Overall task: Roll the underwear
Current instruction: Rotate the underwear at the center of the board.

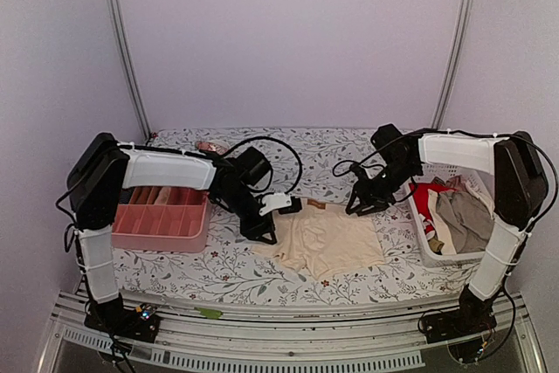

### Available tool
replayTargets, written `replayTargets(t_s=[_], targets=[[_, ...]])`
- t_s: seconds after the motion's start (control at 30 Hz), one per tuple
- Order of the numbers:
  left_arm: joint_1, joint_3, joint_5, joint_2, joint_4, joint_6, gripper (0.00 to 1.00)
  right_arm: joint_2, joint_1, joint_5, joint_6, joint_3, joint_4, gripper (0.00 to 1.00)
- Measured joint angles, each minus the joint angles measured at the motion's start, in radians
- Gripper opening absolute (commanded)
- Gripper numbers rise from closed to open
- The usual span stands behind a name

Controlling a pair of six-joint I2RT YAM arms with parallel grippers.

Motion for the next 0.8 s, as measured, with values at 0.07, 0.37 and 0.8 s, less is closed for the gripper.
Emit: replayTargets(t_s=[0.07, 0.37, 0.8], targets=[[0.0, 0.026, -0.043, 0.063, 0.002, -0.01, 0.34, 0.0, 0.0, 0.001, -0.001, -0.018, 0.005, 0.4], [0.097, 0.116, -0.239, 0.158, -0.026, 0.042, 0.3, -0.005, 0.0, 0.009, -0.003, -0.038, 0.003, 0.4], [0.262, 0.668, -0.528, 0.483, -0.04, 0.099, 0.49, 0.035, 0.006, -0.011, -0.005, 0.045, 0.013, 0.28]])
